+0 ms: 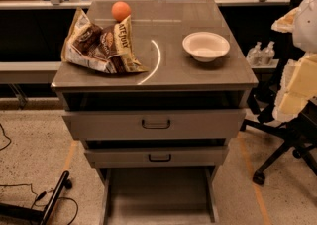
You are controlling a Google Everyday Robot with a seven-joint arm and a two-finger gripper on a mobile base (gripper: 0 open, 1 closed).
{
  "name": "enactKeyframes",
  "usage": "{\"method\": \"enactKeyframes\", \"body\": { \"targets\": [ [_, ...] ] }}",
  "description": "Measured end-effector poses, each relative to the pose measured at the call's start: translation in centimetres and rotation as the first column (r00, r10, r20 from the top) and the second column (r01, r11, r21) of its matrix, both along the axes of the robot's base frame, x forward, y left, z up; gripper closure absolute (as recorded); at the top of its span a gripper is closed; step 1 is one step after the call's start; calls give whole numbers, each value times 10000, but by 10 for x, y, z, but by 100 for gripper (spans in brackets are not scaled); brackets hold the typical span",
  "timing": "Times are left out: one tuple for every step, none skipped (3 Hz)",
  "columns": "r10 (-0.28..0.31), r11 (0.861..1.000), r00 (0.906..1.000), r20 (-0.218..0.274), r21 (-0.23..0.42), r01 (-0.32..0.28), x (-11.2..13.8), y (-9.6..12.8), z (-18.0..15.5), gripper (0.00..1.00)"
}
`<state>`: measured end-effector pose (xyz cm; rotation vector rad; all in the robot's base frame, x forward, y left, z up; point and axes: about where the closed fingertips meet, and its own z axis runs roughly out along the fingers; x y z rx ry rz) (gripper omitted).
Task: Place brown chip bag into bottom drawer
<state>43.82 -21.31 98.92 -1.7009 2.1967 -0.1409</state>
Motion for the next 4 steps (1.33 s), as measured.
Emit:
{"method": "enactKeyframes", "body": {
  "targets": [
    [0,10000,10000,0,0,0,0,0,0,0],
    [-277,9927,9988,406,1180,227,22,16,13,0],
    [-597,9431,9948,829,3311,291,63,60,26,0],
    [-870,8454,9919,928,5336,242,82,106,26,0]
  ]
}}
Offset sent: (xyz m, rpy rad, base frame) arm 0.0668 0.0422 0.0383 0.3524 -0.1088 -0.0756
